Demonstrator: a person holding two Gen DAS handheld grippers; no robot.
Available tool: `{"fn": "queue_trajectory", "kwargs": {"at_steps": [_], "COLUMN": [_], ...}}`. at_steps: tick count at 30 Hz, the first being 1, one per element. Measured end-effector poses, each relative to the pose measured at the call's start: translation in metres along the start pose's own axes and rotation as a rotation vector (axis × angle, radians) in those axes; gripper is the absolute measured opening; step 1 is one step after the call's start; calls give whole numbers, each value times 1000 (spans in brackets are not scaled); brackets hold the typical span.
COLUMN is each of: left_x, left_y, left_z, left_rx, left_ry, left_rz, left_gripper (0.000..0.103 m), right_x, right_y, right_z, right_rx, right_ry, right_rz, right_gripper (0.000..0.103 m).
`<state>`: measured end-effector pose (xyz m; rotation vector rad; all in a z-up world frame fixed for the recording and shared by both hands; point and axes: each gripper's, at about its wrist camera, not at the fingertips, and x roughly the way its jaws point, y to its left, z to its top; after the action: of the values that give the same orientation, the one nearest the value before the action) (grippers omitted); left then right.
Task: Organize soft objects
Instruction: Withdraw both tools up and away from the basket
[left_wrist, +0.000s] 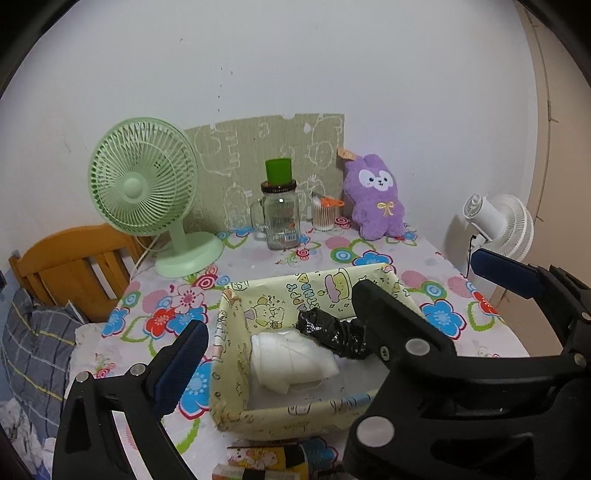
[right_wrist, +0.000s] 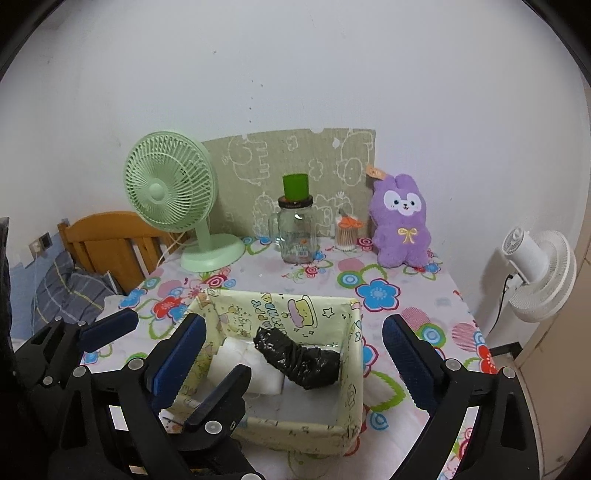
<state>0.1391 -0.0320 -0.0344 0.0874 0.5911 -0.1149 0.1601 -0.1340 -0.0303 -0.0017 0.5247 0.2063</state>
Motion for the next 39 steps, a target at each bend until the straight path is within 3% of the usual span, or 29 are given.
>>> {"fn": "queue_trajectory", "kwargs": {"at_steps": [16,39], "left_x": [-61,-96], "left_y": [-3,-4], "left_z": [-12,-52], "left_rx": [1,-11], "left_ry": [-80,-111], "left_rz": [-17,-32], "left_gripper": [101,102], "right_x": [-63,-105], "right_y": [18,33], "right_z": [-7,-47], "right_rx": [1,33], "right_ry": [-57,-60], "right_rz": [2,-27], "right_gripper": [100,100]}}
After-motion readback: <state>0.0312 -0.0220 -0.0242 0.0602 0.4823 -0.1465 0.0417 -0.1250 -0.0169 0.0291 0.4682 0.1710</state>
